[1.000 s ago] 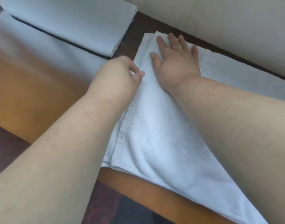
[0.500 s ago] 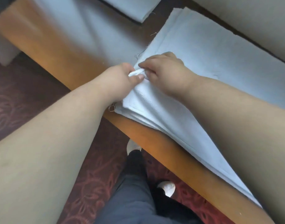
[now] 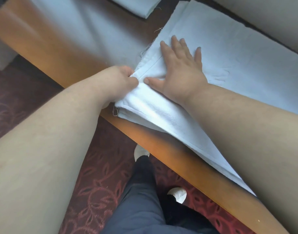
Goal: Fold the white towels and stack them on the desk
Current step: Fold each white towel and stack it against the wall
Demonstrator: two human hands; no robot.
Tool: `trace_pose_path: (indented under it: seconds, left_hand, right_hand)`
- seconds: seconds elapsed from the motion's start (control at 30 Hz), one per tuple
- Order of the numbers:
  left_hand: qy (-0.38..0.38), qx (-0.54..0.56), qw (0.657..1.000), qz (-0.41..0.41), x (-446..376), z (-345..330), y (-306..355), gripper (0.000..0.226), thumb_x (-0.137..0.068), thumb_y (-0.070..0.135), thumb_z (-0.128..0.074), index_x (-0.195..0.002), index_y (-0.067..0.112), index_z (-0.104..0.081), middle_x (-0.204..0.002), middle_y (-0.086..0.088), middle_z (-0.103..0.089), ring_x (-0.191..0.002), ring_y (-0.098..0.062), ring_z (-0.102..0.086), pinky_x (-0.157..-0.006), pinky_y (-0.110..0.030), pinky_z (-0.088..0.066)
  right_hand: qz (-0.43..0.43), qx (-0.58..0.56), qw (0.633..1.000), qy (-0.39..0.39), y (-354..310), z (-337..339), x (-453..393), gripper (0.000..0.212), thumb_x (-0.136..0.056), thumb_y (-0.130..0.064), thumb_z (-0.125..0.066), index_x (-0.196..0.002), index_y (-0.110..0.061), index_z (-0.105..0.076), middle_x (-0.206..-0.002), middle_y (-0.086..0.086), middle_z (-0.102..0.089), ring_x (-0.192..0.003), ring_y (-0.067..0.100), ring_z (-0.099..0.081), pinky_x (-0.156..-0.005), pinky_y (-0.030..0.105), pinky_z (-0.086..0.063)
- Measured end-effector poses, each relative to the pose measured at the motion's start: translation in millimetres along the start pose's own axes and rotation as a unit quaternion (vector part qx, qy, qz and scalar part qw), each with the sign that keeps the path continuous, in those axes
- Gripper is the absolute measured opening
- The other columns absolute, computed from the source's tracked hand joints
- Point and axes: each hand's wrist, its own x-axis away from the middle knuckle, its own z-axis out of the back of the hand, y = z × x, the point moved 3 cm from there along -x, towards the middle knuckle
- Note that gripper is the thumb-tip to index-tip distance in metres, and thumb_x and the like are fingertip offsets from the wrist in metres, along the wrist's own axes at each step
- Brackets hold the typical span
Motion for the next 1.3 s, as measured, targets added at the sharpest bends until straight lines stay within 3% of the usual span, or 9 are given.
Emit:
trace_pose_path:
  seconds: [0.17, 0.3, 0.4, 0.53, 0.73, 0.93, 1.1, 1.2, 1.3]
  left_hand:
    - [-0.065, -0.170, 0.983, -0.001, 3.9, 13.2, 10.8, 0.017, -0.089, 0.034, -0.045, -0.104, 0.034, -0.054, -0.094, 0.003, -0.064, -0.081, -0.015, -0.059, -0.062, -0.031, -0.039]
    - [-0.054, -0.214, 0.975, 0.007, -0.6, 16.7, 23.7, 0.028, -0.091, 0.051, -0.051, -0.103, 0.026, -0.054, -0.097, 0.006, -0.062, -0.083, -0.019, -0.066, -0.071, -0.030, -0.048]
    - [0.005, -0.291, 0.956, -0.034, -1.4, 9.9, 30.3, 0.044, -0.091, 0.060, -0.050, -0.111, 0.022, -0.057, -0.103, -0.002, -0.060, -0.095, -0.025, -0.054, -0.071, -0.031, -0.035]
    - [-0.014, -0.204, 0.978, -0.038, 1.7, 17.6, 20.1, 0.025, -0.093, 0.046, -0.054, -0.110, 0.029, -0.059, -0.101, 0.002, -0.061, -0.092, -0.021, -0.054, -0.068, -0.031, -0.036]
    - [-0.082, -0.220, 0.972, -0.009, -3.6, 33.7, 21.0, 0.026, -0.089, 0.041, -0.054, -0.111, 0.029, -0.058, -0.112, 0.001, -0.063, -0.102, -0.022, -0.057, -0.092, -0.038, -0.045]
    - [-0.027, -0.184, 0.982, -0.034, -13.6, 21.5, 21.1, 0.030, -0.083, 0.059, -0.059, -0.083, 0.029, -0.057, -0.083, 0.012, -0.060, -0.072, -0.002, -0.053, -0.055, -0.024, -0.034]
    - [-0.070, -0.039, 0.997, -0.014, -18.1, 17.7, 11.1, 0.032, -0.081, 0.049, -0.058, -0.110, 0.037, -0.064, -0.103, 0.012, -0.070, -0.096, -0.011, -0.065, -0.091, -0.037, -0.050]
    - [-0.102, -0.023, 0.995, -0.005, -20.2, 20.4, 15.9, 0.043, -0.072, 0.052, -0.057, -0.111, 0.036, -0.062, -0.104, 0.010, -0.071, -0.100, -0.015, -0.066, -0.096, -0.042, -0.049]
    - [-0.083, -0.033, 0.996, -0.004, -23.8, 23.5, 15.3, 0.053, -0.067, 0.066, -0.056, -0.110, 0.036, -0.061, -0.101, 0.011, -0.070, -0.097, -0.013, -0.065, -0.090, -0.041, -0.051]
  right_hand:
    - [0.000, 0.000, 0.999, -0.051, 1.4, 3.9, -2.9, 0.116, -0.067, -0.091, -0.037, -0.156, -0.024, -0.006, -0.165, 0.001, 0.001, -0.151, 0.019, 0.007, -0.119, 0.053, 0.005]
    - [0.002, -0.122, 0.993, 0.004, 4.1, 19.7, 9.6, 0.087, -0.085, -0.068, -0.049, -0.154, -0.021, -0.023, -0.163, 0.002, -0.016, -0.151, 0.020, -0.005, -0.121, 0.047, -0.001]
    - [-0.025, -0.133, 0.990, 0.034, -7.8, 17.5, 40.0, 0.066, -0.093, -0.047, -0.052, -0.150, -0.019, -0.035, -0.160, 0.003, -0.028, -0.150, 0.021, -0.012, -0.120, 0.048, -0.006]
    - [0.003, -0.091, 0.996, -0.023, -34.2, -1.2, 72.1, 0.066, -0.095, -0.054, -0.040, -0.151, -0.022, -0.030, -0.162, 0.001, -0.018, -0.151, 0.020, -0.005, -0.121, 0.047, -0.001]
    - [0.022, -0.054, 0.995, -0.078, -42.2, -2.6, 68.9, 0.078, -0.094, -0.066, -0.023, -0.157, -0.024, -0.006, -0.165, -0.001, 0.000, -0.150, 0.017, 0.009, -0.121, 0.047, 0.004]
    - [0.069, -0.055, 0.996, -0.013, -59.9, 3.6, 91.8, 0.078, -0.086, -0.063, -0.041, -0.151, -0.019, -0.031, -0.161, 0.004, -0.025, -0.150, 0.024, -0.015, -0.120, 0.054, -0.008]
    - [0.081, -0.022, 0.991, -0.106, -56.7, -15.8, 98.5, 0.094, -0.088, -0.068, -0.043, -0.155, -0.025, 0.007, -0.164, 0.003, 0.013, -0.150, 0.021, 0.015, -0.119, 0.051, 0.006]
    - [0.042, -0.157, 0.984, -0.070, -59.4, 6.0, 88.4, 0.084, -0.084, -0.076, -0.035, -0.153, -0.030, -0.021, -0.163, 0.000, -0.014, -0.149, 0.016, -0.008, -0.120, 0.045, -0.010]
    - [-0.012, -0.273, 0.959, 0.078, -35.6, 42.4, 42.3, 0.050, -0.094, -0.056, -0.039, -0.133, -0.028, -0.054, -0.138, -0.006, -0.055, -0.127, 0.012, -0.046, -0.107, 0.038, -0.039]
